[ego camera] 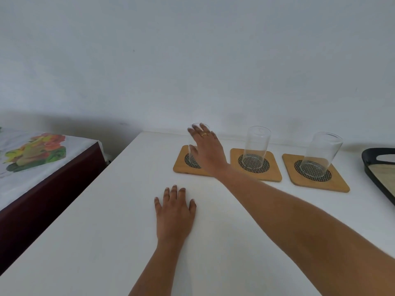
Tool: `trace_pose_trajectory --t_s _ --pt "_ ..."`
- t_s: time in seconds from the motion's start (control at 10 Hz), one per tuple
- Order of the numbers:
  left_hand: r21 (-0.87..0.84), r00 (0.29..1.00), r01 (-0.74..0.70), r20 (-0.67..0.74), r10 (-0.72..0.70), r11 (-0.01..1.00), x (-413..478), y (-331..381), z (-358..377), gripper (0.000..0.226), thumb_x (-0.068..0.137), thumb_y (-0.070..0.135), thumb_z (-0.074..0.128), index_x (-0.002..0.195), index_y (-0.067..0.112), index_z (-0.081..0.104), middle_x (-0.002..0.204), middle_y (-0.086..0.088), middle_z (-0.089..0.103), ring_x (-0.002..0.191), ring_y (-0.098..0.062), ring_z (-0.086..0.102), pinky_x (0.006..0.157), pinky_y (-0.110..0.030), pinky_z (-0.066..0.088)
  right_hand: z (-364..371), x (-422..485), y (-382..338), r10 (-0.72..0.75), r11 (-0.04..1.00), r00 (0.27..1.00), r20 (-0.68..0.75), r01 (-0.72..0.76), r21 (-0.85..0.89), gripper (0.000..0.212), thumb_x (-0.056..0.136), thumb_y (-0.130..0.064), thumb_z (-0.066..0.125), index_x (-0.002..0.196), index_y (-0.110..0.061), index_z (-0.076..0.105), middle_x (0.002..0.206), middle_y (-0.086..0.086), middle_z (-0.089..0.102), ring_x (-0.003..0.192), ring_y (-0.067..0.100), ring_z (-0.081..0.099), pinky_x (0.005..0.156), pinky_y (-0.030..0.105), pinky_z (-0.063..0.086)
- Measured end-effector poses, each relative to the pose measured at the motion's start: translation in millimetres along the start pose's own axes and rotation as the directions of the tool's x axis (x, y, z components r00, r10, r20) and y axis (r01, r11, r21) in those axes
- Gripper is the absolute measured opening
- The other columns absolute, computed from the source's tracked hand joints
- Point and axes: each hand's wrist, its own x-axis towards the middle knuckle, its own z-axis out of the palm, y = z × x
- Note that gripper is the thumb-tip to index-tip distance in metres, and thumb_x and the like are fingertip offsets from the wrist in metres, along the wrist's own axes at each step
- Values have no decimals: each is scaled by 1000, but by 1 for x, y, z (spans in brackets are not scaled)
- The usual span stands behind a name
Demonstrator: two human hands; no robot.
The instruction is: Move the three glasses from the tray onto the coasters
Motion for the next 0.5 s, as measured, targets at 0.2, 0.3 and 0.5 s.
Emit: trace_pose_trajectory --t_s 0.2,0.3,0.5 --pt "14 1000 -6 9 6 1000 -2 1 -3 50 95 39 30 139 15 32 153 -6 29 144 -23 19 117 -48 13 9 -75 -14 163 965 983 82 -176 192 39 94 -14 48 132 -14 52 143 4 48 135 20 40 103 36 43" --pt "1 1000 -17 11 17 1000 -3 2 -5 48 96 37 31 138 13 34 151 -7 33 143 -23 22 117 -45 17 14 -103 -10 231 946 931 281 -283 160 45 97 -21 43 141 -14 39 154 4 32 145 16 23 114 30 27" --pt "5 1000 -21 -12 21 1000 -13 6 -6 47 96 32 34 137 10 36 149 -10 36 142 -23 27 116 -40 21 5 -138 -10 254 954 879 404 -296 45 51 101 -35 31 148 -16 27 159 5 19 148 19 12 120 37 8"
